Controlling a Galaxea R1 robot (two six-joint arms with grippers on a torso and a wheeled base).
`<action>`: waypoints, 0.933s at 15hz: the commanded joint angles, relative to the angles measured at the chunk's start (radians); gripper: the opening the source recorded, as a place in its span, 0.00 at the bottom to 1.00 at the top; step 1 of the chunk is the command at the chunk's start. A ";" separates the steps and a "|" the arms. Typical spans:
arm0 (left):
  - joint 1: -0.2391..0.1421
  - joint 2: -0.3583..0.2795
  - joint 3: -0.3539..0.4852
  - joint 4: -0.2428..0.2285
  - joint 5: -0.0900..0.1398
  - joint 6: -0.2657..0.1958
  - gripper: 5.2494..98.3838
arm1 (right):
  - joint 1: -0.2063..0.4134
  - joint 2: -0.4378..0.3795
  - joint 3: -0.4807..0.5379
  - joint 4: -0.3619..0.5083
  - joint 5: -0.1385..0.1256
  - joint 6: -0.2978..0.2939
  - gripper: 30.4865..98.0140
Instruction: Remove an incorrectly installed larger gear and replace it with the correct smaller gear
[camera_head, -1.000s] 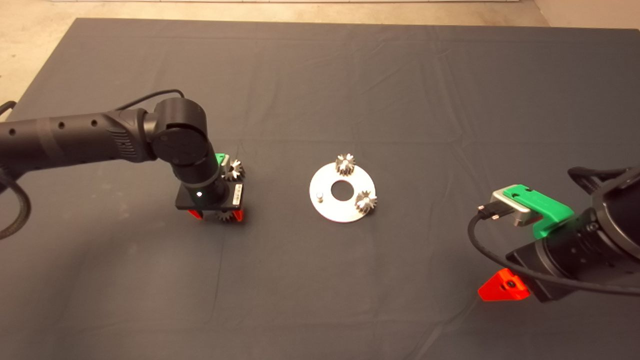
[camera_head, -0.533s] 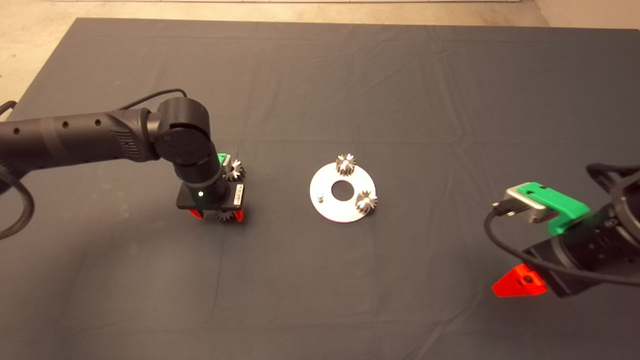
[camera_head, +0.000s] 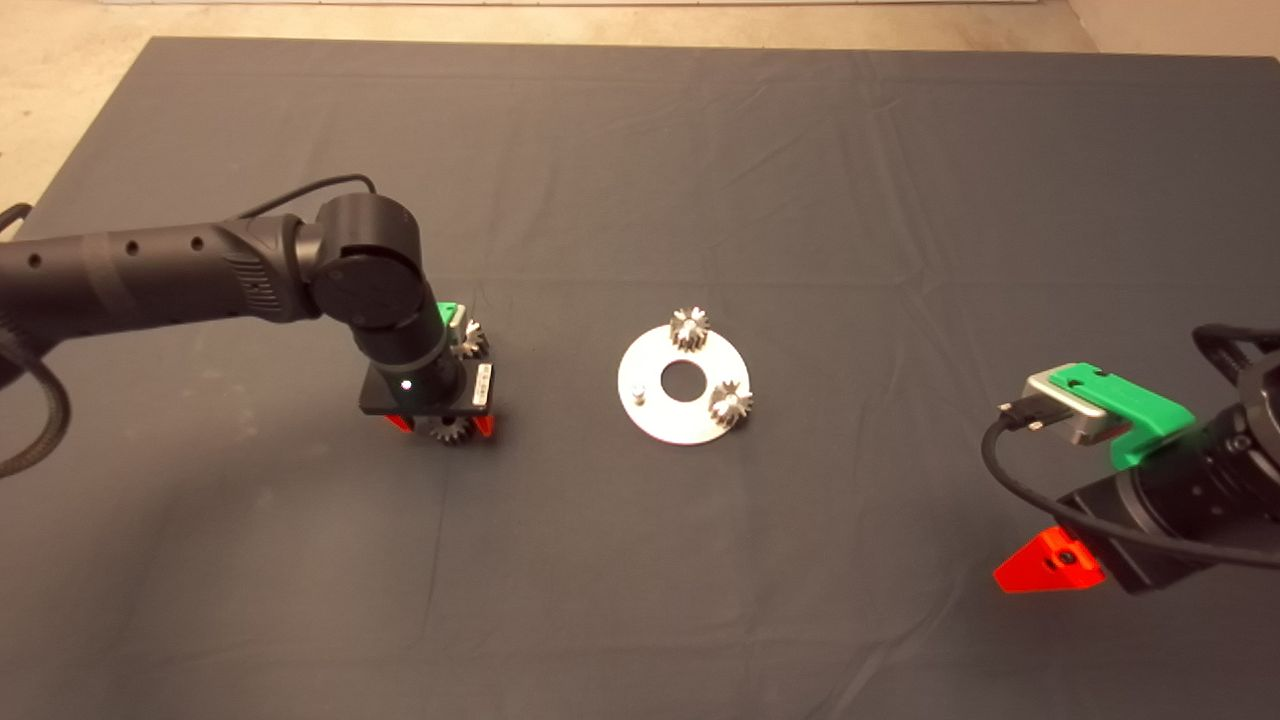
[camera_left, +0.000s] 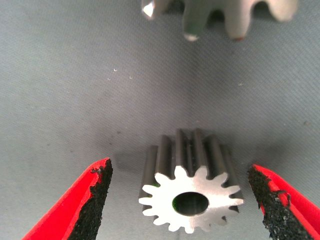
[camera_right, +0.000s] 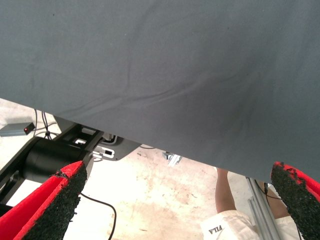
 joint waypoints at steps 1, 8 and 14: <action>-0.012 -0.005 0.003 0.010 -0.001 -0.006 0.70 | 0.014 0.002 0.001 0.034 0.001 -0.006 1.00; -0.046 -0.017 0.017 0.007 -0.015 -0.012 0.64 | 0.014 0.001 0.001 0.034 0.001 -0.006 1.00; -0.045 -0.042 0.058 0.002 -0.013 -0.018 0.64 | 0.014 0.001 0.001 0.034 0.001 -0.006 1.00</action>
